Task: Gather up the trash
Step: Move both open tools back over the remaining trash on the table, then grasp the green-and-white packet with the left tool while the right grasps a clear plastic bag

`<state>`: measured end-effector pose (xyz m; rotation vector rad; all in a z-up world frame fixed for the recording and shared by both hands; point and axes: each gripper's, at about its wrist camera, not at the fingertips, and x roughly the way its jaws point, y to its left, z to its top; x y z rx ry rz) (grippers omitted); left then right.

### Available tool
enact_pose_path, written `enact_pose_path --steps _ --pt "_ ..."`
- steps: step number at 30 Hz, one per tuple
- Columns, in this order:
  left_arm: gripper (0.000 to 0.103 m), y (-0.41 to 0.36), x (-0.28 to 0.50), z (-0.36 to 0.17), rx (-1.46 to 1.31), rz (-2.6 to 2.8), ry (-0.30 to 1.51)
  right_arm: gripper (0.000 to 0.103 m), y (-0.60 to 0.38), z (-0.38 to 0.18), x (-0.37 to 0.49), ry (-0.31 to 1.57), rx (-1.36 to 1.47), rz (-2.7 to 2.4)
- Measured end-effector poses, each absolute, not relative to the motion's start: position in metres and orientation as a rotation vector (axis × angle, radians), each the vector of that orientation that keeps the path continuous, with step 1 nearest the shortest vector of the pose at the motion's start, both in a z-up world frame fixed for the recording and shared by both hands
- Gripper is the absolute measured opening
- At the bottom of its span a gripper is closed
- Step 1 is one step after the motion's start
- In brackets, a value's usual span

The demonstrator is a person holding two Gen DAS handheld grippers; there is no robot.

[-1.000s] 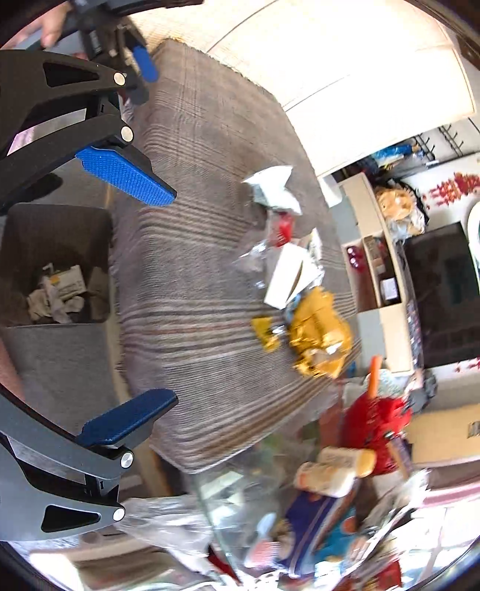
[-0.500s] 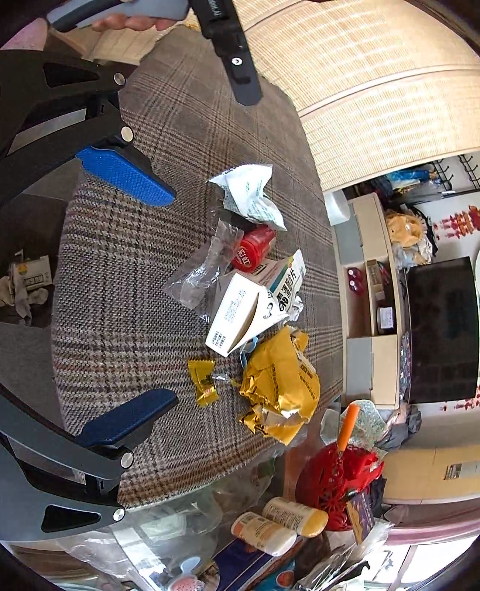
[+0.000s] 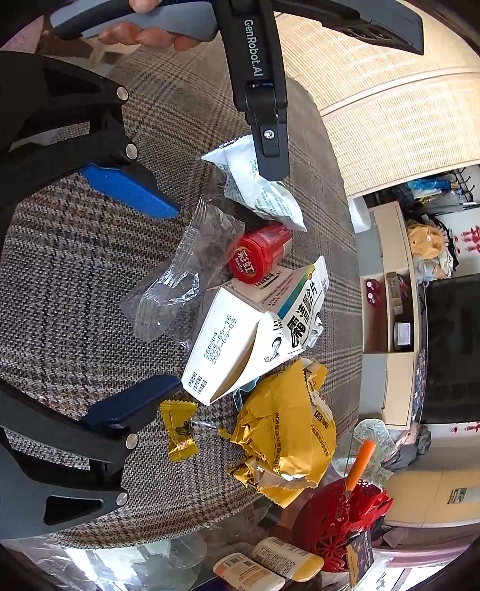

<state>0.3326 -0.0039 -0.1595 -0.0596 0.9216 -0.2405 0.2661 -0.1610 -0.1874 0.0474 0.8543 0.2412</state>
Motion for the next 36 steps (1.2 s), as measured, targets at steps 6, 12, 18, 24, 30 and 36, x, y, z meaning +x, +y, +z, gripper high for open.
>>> enact_pose_path --steps 6,12,18,24,30,36 --pt "0.041 -0.006 0.342 -0.170 -0.063 -0.297 0.947 0.041 -0.157 -0.192 0.268 0.867 0.049 0.281" --pt "0.018 -0.006 0.332 -0.162 -0.038 -0.301 0.935 0.024 -0.149 -0.186 0.254 0.870 0.024 0.322" --pt "0.014 -0.002 0.309 -0.140 -0.011 -0.280 0.882 0.022 -0.149 -0.170 0.231 0.855 0.039 0.353" --pt "0.013 0.005 0.273 -0.112 -0.005 -0.253 0.827 0.021 -0.160 -0.147 0.204 0.817 0.044 0.307" --pt "0.013 0.004 0.223 -0.091 0.001 -0.274 0.794 0.021 -0.183 -0.121 0.178 0.768 0.071 0.285" --pt "0.013 -0.003 0.173 -0.082 -0.001 -0.288 0.775 0.021 -0.199 -0.103 0.138 0.733 0.066 0.249"
